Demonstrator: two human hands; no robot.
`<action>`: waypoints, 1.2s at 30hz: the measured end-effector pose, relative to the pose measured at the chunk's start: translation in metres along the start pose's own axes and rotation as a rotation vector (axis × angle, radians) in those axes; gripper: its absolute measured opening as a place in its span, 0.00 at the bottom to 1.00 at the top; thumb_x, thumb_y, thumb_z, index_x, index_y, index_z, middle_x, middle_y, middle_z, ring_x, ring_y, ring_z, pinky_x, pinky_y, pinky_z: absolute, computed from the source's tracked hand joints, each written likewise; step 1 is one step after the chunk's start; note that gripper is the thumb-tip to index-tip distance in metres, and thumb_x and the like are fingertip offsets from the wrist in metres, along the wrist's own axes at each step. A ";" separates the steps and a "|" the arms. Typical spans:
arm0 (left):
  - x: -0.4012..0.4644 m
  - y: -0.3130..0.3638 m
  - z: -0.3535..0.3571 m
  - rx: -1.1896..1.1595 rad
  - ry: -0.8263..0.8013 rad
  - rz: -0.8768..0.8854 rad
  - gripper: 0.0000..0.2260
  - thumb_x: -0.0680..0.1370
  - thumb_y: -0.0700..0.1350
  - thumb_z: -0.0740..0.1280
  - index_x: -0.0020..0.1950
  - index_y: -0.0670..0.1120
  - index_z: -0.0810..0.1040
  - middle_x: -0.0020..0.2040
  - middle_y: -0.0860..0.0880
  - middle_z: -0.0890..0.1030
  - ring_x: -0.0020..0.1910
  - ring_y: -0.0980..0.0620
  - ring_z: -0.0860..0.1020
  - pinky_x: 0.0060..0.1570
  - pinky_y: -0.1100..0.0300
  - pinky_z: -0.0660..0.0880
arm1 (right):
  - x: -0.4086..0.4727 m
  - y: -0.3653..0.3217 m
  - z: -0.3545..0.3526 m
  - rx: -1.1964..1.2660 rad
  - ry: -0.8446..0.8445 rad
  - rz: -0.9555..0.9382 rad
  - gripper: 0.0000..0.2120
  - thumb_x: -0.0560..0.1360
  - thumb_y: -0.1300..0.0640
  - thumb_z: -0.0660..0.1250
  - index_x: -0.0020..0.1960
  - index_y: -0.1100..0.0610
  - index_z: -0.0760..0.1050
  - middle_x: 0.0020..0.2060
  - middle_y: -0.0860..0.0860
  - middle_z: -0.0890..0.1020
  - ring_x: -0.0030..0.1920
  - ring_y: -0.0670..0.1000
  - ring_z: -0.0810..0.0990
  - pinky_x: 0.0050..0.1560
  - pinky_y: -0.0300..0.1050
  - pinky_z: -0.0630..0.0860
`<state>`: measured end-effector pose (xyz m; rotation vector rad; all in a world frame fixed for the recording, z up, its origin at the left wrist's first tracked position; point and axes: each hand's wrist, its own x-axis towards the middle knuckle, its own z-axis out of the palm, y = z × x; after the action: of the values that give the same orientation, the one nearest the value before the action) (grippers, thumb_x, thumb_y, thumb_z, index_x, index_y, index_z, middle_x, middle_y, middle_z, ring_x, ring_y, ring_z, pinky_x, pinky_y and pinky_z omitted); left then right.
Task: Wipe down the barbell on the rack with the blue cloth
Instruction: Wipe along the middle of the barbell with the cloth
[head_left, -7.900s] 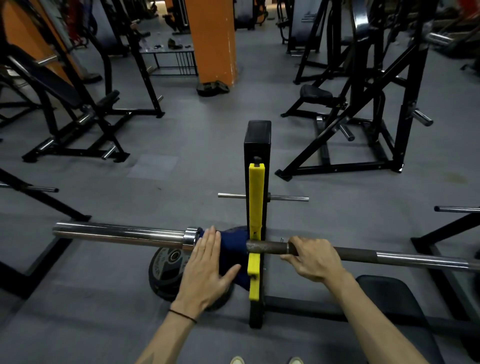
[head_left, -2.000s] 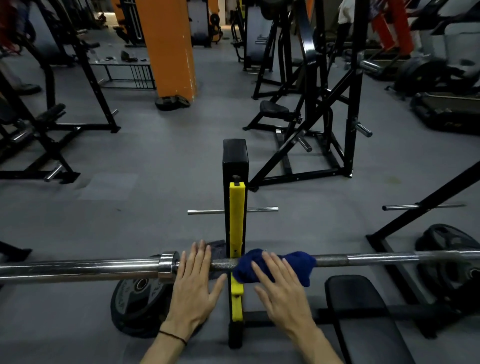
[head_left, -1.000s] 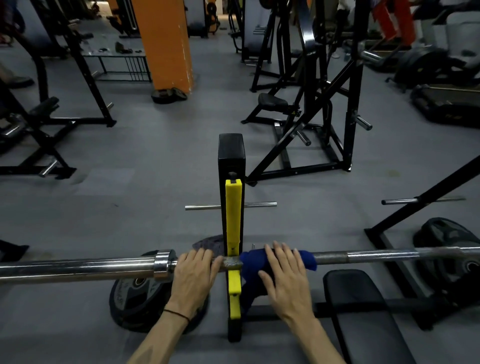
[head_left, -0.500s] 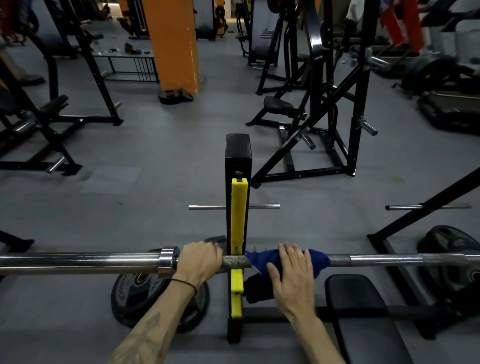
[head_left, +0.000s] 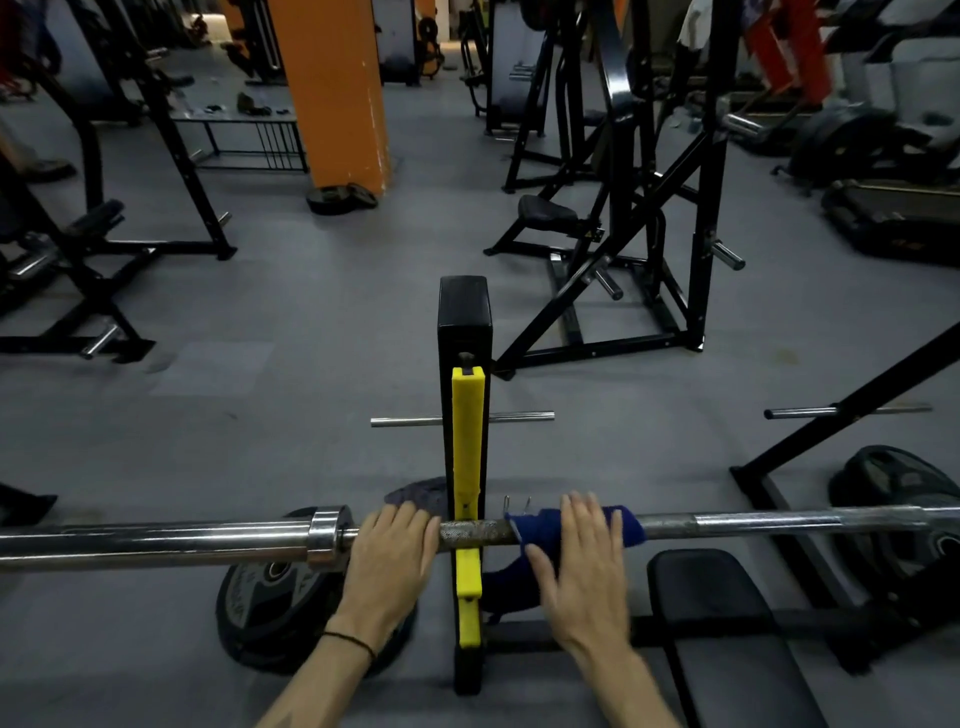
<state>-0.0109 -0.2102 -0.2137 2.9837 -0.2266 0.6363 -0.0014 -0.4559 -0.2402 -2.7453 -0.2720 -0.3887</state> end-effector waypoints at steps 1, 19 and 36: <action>0.000 0.001 0.002 0.006 0.002 -0.005 0.14 0.83 0.49 0.55 0.39 0.51 0.72 0.35 0.52 0.73 0.34 0.49 0.69 0.37 0.53 0.69 | -0.001 -0.021 0.006 0.017 -0.013 -0.003 0.36 0.84 0.34 0.46 0.80 0.59 0.60 0.80 0.57 0.63 0.81 0.57 0.56 0.81 0.57 0.46; 0.018 0.000 0.006 0.109 -0.069 -0.101 0.24 0.81 0.48 0.55 0.27 0.47 0.75 0.22 0.49 0.75 0.18 0.48 0.71 0.25 0.61 0.59 | -0.012 -0.070 0.023 0.203 -0.075 -0.186 0.34 0.85 0.36 0.47 0.83 0.56 0.53 0.83 0.51 0.55 0.82 0.49 0.51 0.81 0.49 0.46; 0.018 0.001 0.010 0.050 -0.013 -0.138 0.24 0.81 0.49 0.56 0.25 0.47 0.74 0.22 0.50 0.74 0.17 0.49 0.70 0.24 0.61 0.61 | 0.015 -0.054 0.018 0.113 -0.046 -0.247 0.29 0.86 0.40 0.46 0.77 0.56 0.67 0.73 0.52 0.74 0.76 0.53 0.69 0.80 0.51 0.52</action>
<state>0.0095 -0.2144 -0.2154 3.0178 -0.0047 0.6165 0.0044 -0.3977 -0.2352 -2.6181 -0.6285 -0.3621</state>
